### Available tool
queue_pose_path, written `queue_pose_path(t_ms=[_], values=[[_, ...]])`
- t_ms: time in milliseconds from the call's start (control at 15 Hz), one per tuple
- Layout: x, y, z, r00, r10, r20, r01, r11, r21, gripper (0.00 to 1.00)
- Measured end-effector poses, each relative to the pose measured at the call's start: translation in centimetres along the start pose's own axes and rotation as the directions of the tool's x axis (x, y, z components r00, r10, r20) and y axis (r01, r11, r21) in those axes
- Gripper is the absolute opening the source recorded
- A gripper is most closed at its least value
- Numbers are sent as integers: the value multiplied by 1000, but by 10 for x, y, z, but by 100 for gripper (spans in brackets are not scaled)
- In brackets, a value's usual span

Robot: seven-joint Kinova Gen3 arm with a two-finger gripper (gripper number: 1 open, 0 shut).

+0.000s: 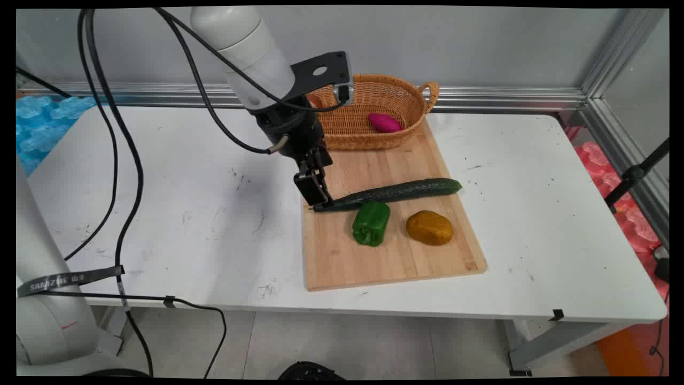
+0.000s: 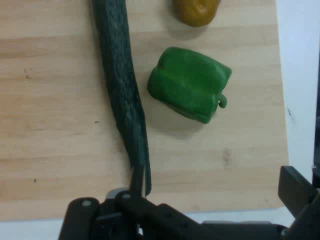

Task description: Pick up the potato from the cutting board

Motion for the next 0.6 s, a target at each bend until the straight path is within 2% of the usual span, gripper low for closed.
queue_pose_path(t_ms=[200, 600], values=[[13, -2, 2, 999, 19, -34, -19, 1000, -2, 100], [81, -8, 15, 987, 77, -142, -78, 997, -2, 100]])
